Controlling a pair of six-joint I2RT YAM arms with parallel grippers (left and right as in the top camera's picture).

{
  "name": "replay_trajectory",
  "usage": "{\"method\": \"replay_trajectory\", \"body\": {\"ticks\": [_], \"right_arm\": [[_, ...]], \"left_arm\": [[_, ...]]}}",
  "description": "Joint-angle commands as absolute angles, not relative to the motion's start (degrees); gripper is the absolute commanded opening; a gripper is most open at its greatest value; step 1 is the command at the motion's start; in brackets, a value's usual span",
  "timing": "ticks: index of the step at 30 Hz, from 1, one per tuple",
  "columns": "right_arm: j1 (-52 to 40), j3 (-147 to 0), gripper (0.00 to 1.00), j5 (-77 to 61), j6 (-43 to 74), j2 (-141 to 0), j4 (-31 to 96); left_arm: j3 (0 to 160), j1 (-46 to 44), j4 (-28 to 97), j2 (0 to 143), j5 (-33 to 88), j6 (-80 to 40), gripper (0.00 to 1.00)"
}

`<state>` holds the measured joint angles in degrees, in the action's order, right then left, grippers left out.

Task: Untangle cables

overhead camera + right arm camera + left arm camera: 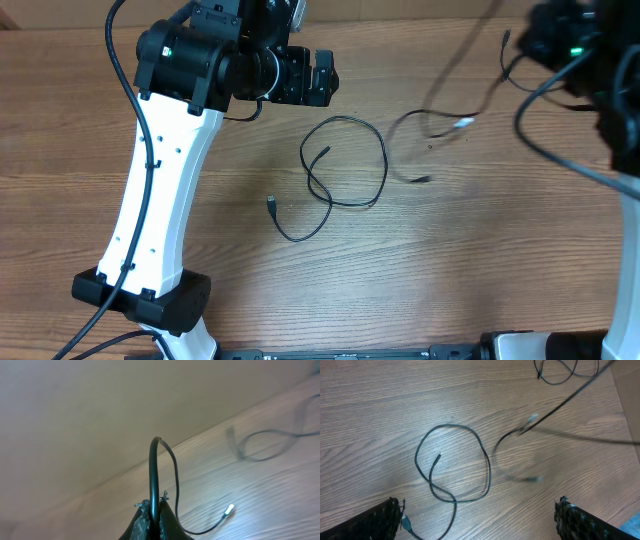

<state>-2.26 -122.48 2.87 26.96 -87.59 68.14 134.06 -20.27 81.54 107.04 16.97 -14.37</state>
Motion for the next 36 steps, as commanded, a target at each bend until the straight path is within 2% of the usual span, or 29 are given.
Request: {"method": "replay_trajectory", "body": {"ticks": [1,5,11,16,23,29,36], "right_arm": [[6.50,-123.83,0.04,5.37,26.46,-87.09,66.83],[18.17,-123.81,0.04,6.02,26.48,-89.14,64.97],[26.39,-123.81,0.04,14.39,26.30,-94.43,61.87],[28.53,-123.81,0.04,13.89,14.44,-100.36,58.81],[27.49,-123.76,0.04,-9.54,11.68,-105.62,59.72],[26.04,-123.76,0.04,-14.11,12.43,-106.00,60.62],[26.04,-123.76,0.04,-28.77,12.40,-106.00,66.54]], "left_arm": [[133.86,-20.53,81.65,107.04,17.41,-12.62,1.00],[133.86,-20.53,81.65,107.04,17.39,-12.62,1.00],[133.86,-20.53,81.69,107.04,17.41,-12.62,1.00],[133.86,-20.53,81.69,107.04,17.39,-12.62,1.00],[133.86,-20.53,81.28,107.04,17.41,-12.62,1.00],[133.86,-20.53,81.17,107.04,17.39,-12.62,1.00],[133.86,-20.53,80.49,107.04,17.41,-12.64,1.00]]}}
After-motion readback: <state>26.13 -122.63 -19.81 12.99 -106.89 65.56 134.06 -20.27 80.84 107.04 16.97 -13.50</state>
